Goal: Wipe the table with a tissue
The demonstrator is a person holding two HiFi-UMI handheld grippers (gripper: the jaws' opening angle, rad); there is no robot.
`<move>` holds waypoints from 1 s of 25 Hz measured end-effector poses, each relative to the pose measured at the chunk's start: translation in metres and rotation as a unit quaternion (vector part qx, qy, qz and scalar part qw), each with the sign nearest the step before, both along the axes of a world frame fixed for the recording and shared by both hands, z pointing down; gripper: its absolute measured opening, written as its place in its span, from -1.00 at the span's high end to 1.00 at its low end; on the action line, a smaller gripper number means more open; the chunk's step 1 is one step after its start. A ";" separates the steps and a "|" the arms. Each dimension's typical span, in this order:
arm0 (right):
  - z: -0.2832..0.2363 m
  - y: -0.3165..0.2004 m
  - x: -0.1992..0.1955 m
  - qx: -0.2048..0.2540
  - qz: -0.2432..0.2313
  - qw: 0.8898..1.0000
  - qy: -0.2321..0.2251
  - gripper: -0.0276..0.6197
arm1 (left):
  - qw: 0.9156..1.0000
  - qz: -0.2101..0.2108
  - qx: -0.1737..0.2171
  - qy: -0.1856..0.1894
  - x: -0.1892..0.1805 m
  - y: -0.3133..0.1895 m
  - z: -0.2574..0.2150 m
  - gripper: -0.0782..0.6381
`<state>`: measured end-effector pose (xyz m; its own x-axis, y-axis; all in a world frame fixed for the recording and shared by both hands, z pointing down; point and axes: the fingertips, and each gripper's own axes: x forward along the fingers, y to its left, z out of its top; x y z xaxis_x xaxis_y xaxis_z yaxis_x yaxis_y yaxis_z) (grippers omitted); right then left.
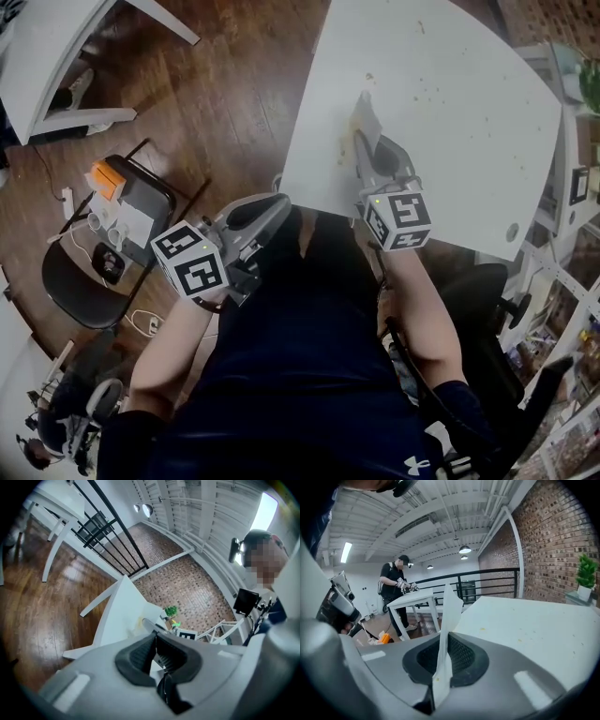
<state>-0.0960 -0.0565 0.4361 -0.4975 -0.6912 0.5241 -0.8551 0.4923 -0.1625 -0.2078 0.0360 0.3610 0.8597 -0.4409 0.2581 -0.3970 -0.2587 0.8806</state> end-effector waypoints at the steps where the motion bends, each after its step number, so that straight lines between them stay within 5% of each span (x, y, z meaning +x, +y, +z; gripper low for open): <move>1: 0.011 0.003 -0.004 -0.014 -0.010 1.000 0.012 0.88 | 1.000 -0.004 -0.002 -0.001 -0.003 0.000 0.001 0.76; 9: 0.063 0.037 -0.011 -0.089 -0.067 0.983 0.144 0.88 | 1.000 -0.021 -0.010 -0.003 -0.019 -0.001 0.008 0.76; 21: 0.069 0.080 -0.026 -0.110 -0.134 0.974 0.147 0.88 | 1.000 -0.010 -0.007 -0.002 -0.011 -0.002 0.007 0.76; 25: 0.070 0.070 -0.011 -0.113 -0.124 0.975 0.145 0.88 | 1.000 -0.010 -0.006 -0.002 -0.008 -0.002 0.006 0.76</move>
<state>-0.1070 0.0132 0.5063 -0.4426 -0.4182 0.7932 -0.7403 0.6696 -0.0600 -0.2158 0.0341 0.3671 0.8495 -0.4555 0.2663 -0.4055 -0.2407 0.8818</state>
